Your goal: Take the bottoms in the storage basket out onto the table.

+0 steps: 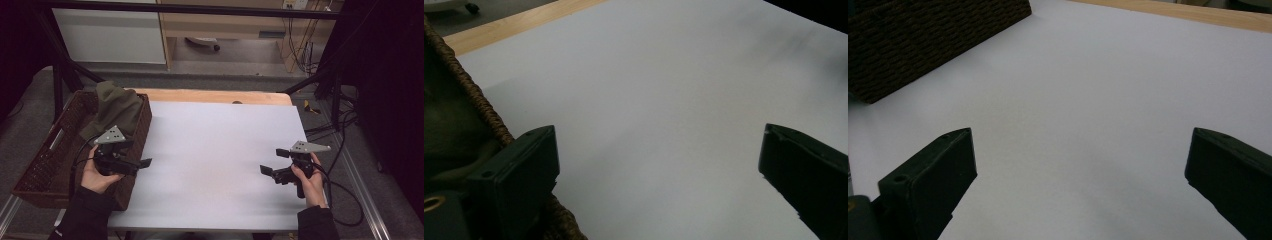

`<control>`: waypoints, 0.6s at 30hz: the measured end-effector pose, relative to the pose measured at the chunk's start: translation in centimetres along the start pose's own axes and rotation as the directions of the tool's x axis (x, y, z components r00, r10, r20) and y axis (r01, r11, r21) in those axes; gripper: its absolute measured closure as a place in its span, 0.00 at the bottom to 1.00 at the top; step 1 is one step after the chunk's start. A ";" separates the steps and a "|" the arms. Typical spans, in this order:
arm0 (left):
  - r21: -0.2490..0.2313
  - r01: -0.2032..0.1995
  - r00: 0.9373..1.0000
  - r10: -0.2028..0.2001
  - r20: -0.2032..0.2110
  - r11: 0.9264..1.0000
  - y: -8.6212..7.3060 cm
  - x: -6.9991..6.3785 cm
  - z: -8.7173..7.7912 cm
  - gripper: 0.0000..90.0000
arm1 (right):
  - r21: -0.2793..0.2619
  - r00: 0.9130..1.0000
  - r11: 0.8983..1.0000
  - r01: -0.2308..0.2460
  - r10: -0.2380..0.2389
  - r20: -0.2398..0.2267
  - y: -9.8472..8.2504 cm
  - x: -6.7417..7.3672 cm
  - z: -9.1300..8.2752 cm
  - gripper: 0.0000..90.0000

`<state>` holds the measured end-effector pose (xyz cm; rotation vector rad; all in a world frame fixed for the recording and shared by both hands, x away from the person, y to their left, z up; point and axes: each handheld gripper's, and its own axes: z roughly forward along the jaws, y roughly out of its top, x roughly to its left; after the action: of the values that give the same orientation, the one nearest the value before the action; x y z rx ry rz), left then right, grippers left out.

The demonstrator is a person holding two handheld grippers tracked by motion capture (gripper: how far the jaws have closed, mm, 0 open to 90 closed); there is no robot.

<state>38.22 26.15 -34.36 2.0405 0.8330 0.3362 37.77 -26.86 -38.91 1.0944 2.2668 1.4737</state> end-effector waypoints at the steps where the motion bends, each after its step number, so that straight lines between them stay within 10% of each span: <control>1: 0.000 0.000 1.000 0.000 0.000 1.000 0.0 0.0 0.0 0.03 | 0.000 1.000 1.000 -0.002 0.002 -0.001 0.0 0.0 0.0 0.01; 18: -0.007 0.009 1.000 -0.009 -0.014 1.000 0.3 0.0 -0.7 0.03 | 0.010 1.000 1.000 0.000 0.001 -0.001 0.0 0.0 0.2 0.01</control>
<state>37.99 26.51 -33.73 2.0298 0.8482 0.3483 37.85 -26.71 -39.04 1.0970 2.2771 1.4657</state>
